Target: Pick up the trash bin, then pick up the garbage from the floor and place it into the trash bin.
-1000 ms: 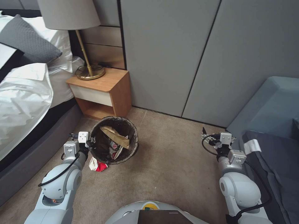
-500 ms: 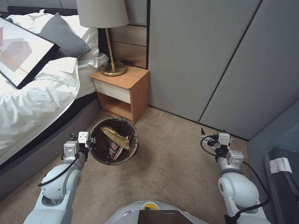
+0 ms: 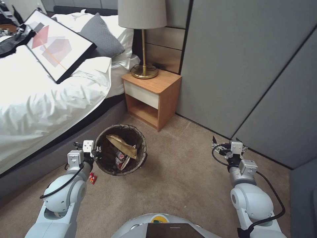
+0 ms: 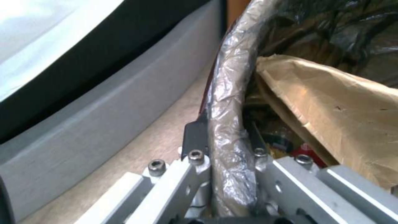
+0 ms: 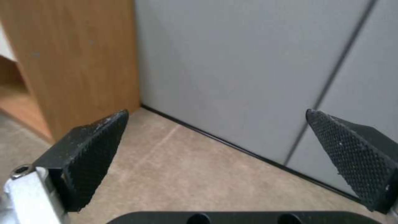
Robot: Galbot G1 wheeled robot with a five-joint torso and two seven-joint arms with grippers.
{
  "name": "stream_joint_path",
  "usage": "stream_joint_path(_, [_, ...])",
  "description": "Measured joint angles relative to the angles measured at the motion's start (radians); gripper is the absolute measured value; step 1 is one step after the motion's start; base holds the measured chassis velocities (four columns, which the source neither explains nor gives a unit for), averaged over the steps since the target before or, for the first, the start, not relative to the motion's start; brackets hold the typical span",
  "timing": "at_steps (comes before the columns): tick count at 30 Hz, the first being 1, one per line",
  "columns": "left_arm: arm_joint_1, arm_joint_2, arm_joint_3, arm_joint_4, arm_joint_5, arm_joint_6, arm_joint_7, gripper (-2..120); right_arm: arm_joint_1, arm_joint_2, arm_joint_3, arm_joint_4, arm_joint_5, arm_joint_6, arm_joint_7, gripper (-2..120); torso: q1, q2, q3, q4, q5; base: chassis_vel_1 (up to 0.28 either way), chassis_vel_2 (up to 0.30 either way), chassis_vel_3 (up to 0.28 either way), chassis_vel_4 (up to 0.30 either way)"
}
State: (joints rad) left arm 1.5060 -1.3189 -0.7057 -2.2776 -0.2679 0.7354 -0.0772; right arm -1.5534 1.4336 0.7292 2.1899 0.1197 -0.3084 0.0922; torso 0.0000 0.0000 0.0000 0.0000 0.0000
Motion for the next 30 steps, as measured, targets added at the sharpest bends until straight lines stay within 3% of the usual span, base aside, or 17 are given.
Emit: stream_joint_path(30, [-0.006, -0.001, -0.003, 0.01, -0.013, 0.0, -0.01, 3, 0.01, 0.003, 0.0, -0.009, -0.002, -0.001, 0.0, 100, 0.0, 0.0, 0.0, 0.0, 0.0, 0.081, 0.082, 0.077, 0.079])
